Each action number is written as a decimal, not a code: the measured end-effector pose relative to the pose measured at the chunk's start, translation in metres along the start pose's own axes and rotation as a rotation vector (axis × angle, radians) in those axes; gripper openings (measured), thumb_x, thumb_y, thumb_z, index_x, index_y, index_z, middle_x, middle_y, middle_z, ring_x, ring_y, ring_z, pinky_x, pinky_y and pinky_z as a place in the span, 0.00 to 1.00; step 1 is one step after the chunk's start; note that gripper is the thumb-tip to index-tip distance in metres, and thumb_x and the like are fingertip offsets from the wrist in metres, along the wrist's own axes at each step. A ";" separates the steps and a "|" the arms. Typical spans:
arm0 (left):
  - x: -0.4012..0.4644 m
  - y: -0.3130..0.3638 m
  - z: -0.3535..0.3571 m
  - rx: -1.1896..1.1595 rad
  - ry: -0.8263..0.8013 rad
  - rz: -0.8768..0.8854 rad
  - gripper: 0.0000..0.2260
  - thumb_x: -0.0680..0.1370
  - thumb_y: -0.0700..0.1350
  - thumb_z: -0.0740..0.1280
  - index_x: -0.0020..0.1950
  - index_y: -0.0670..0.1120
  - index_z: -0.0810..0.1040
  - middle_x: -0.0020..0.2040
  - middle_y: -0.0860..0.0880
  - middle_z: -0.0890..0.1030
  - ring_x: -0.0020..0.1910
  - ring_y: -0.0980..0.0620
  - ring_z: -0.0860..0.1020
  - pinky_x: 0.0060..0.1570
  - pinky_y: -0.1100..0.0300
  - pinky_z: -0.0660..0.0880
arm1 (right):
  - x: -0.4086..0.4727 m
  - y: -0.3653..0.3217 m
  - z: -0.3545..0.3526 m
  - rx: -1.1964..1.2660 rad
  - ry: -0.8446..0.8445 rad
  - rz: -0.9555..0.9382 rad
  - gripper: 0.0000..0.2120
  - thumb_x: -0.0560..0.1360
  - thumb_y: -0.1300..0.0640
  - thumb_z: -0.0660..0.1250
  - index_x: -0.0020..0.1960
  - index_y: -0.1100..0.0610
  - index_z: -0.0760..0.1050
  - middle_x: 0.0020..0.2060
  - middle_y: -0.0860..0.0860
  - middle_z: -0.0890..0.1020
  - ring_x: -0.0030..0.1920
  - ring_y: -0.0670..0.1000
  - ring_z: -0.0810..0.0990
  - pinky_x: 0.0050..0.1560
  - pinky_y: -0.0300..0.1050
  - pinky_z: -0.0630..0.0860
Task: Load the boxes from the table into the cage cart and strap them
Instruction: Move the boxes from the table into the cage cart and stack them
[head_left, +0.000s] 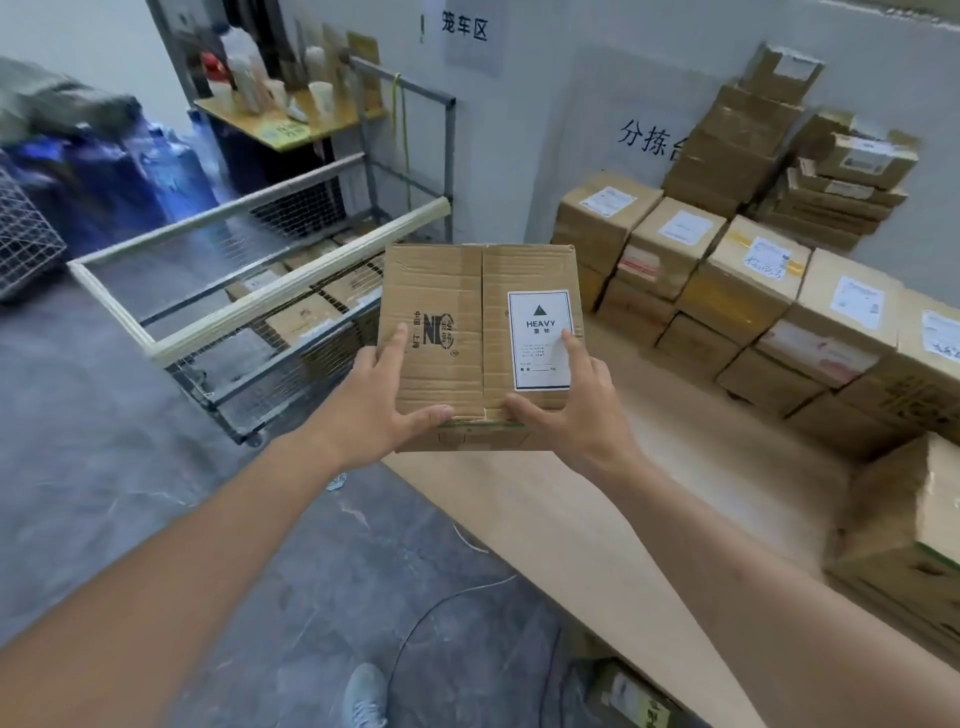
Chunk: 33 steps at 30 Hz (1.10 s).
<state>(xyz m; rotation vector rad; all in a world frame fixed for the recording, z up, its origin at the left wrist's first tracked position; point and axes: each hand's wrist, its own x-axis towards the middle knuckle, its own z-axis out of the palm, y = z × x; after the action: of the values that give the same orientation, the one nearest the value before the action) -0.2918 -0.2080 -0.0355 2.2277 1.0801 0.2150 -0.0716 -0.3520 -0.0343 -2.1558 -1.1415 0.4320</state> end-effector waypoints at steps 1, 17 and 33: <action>0.002 -0.015 -0.012 0.005 0.005 -0.008 0.53 0.72 0.71 0.71 0.85 0.56 0.41 0.79 0.45 0.59 0.76 0.45 0.66 0.74 0.44 0.67 | 0.007 -0.013 0.013 0.000 -0.005 -0.006 0.51 0.72 0.37 0.75 0.84 0.46 0.49 0.72 0.51 0.66 0.68 0.50 0.70 0.61 0.46 0.71; 0.022 -0.214 -0.162 -0.050 0.114 -0.181 0.55 0.69 0.74 0.69 0.85 0.55 0.43 0.78 0.45 0.62 0.76 0.46 0.66 0.76 0.45 0.66 | 0.107 -0.191 0.189 -0.007 -0.139 -0.127 0.51 0.72 0.35 0.75 0.84 0.44 0.50 0.72 0.50 0.67 0.62 0.45 0.69 0.60 0.46 0.72; 0.121 -0.345 -0.253 -0.084 0.217 -0.468 0.54 0.72 0.71 0.71 0.85 0.56 0.42 0.80 0.45 0.59 0.78 0.44 0.64 0.76 0.44 0.64 | 0.289 -0.303 0.337 -0.002 -0.376 -0.262 0.48 0.73 0.37 0.74 0.84 0.44 0.50 0.73 0.50 0.68 0.66 0.49 0.72 0.61 0.48 0.73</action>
<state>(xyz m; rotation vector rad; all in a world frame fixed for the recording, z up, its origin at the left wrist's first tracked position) -0.5384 0.1612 -0.0654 1.8444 1.6417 0.2961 -0.2792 0.1419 -0.0716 -1.9376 -1.6057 0.7355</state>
